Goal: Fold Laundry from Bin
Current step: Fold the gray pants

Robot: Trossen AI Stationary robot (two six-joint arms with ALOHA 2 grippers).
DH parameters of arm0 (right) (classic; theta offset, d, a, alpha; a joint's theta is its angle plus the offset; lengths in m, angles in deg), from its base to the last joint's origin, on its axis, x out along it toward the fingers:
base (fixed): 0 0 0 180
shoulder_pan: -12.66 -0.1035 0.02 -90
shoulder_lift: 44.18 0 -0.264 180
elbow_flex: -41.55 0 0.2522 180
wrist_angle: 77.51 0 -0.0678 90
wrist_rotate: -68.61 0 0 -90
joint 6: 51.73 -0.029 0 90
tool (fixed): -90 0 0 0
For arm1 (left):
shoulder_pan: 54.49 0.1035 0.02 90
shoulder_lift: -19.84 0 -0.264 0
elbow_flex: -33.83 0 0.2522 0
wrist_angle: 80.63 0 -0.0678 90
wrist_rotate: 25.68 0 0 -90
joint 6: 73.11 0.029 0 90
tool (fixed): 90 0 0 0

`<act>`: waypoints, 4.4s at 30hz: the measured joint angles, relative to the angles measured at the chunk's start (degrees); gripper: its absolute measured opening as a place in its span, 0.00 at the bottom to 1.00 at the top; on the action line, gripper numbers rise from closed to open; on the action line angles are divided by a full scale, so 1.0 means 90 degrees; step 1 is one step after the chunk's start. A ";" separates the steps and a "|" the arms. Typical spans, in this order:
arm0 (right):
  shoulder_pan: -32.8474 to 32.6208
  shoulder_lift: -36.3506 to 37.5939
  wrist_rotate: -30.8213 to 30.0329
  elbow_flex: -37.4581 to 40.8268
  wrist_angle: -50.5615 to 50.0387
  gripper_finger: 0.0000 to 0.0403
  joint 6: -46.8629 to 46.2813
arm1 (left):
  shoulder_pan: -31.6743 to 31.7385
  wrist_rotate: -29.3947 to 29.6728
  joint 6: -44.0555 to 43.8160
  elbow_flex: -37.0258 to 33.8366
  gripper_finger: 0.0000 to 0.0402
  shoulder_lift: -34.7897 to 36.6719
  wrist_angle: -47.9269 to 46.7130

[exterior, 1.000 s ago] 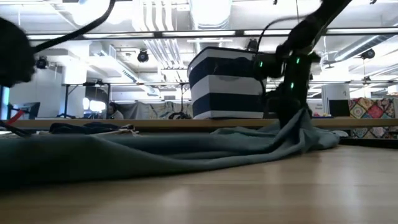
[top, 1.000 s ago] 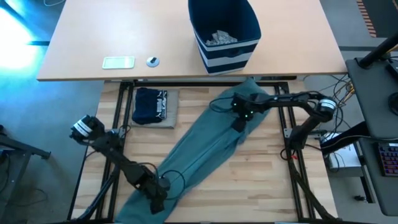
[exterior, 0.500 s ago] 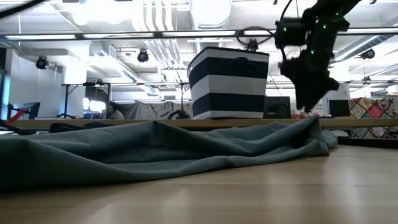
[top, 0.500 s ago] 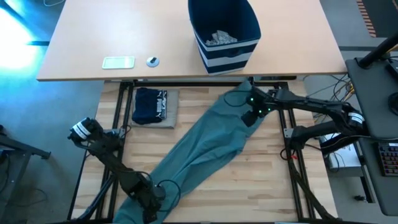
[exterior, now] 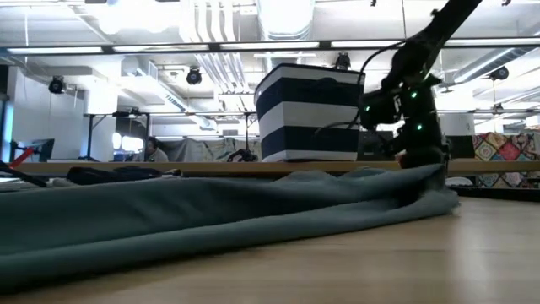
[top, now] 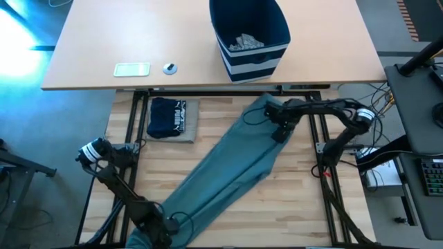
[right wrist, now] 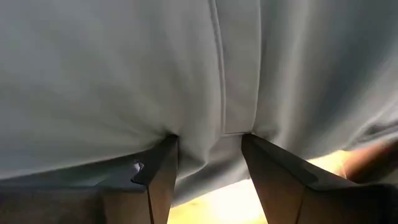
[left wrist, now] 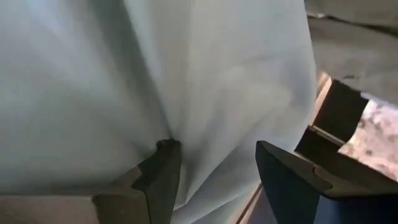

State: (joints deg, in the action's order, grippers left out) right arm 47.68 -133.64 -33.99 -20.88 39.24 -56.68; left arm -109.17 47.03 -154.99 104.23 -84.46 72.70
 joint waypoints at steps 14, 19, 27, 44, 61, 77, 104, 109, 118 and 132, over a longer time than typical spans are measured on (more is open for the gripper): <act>-0.1154 0.1456 0.1745 -0.0433 -0.0246 0.45 -0.0347 | 0.0853 0.0325 0.0616 -0.0017 0.48 0.1187 -0.0102; -0.2609 0.1796 0.1887 -0.0330 -0.0089 0.45 -0.2069 | 0.1829 0.0673 0.2143 -0.0012 0.48 0.1594 -0.0965; -0.4457 0.1420 0.0979 -0.0245 0.0714 0.45 -0.4725 | 0.4070 0.1165 0.5633 -0.0010 0.48 0.1344 -0.1322; -0.5181 0.1389 0.0758 -0.0352 0.1060 0.45 -0.5773 | 0.5756 0.1163 0.8522 0.0880 0.46 0.0657 -0.2506; -0.5409 0.0883 0.0601 0.0616 0.1193 0.09 -0.5472 | 0.5855 0.3219 0.5156 0.0877 0.33 -0.1567 0.1160; -0.5481 0.2028 0.0496 0.0611 0.1675 0.03 -0.5625 | 0.5898 0.2958 0.5920 0.0668 0.31 0.0069 0.0110; -0.2889 -0.0127 0.2234 -0.0524 0.4581 0.03 -0.1299 | 0.4476 0.2606 0.3139 0.0505 0.31 0.0974 -0.2743; -0.2644 -0.1423 0.1593 -0.1574 0.4598 0.03 -0.1112 | 0.4067 0.2625 0.2414 0.0366 0.31 0.0982 -0.3424; -0.1366 -0.2103 0.1407 -0.2252 0.3867 0.03 -0.1490 | 0.3456 0.2382 0.0958 -0.0894 0.31 0.1021 -0.3004; -0.1219 -0.0459 0.2108 -0.2061 0.2119 0.03 -0.0578 | 0.3509 0.2892 0.1387 -0.0160 0.31 0.2674 -0.5036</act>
State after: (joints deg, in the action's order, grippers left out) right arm 36.71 -137.77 -15.01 -39.43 58.31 -61.88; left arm -77.59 73.06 -142.51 102.79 -60.39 27.38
